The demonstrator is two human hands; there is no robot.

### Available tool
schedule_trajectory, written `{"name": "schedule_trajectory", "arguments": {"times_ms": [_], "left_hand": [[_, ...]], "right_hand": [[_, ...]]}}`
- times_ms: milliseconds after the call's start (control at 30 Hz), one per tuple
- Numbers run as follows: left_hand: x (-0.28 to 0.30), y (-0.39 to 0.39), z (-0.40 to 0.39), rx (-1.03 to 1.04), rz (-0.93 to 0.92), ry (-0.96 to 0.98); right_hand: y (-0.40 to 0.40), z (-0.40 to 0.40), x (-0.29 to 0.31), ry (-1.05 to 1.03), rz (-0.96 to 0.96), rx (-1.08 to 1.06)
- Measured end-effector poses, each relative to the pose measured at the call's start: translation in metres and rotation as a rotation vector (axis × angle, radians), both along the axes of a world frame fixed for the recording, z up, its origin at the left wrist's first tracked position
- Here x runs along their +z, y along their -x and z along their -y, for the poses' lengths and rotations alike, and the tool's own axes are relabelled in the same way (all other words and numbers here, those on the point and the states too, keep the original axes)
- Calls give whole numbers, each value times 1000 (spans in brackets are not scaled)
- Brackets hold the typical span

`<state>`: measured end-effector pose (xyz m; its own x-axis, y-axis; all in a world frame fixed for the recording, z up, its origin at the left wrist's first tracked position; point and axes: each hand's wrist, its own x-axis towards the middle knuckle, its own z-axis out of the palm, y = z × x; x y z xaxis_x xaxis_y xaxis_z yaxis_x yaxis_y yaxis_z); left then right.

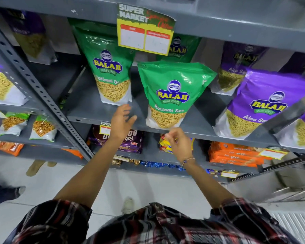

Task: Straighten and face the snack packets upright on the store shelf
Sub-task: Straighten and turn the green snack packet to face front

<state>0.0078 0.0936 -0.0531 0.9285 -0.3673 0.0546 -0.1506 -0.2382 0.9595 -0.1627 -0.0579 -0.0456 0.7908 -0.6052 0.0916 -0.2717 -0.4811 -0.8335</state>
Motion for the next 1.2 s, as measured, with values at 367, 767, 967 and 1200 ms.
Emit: {"name": "schedule_trajectory", "arguments": {"times_ms": [367,767,967,1200], "left_hand": [[29,-148,-62,-80,-50,-353],[15,-164,-73,-203,20,-357],[9,-137,-97,-212,37,-338],[15,-110,-113,-181,61,-331]], "right_hand": [[-205,-75,36,-335,-69,85],[-213,-67,8,-254,-82,55],[-184,-84,-3,-217,-60,55],[-166,-96,0,-225,-79,91]]}}
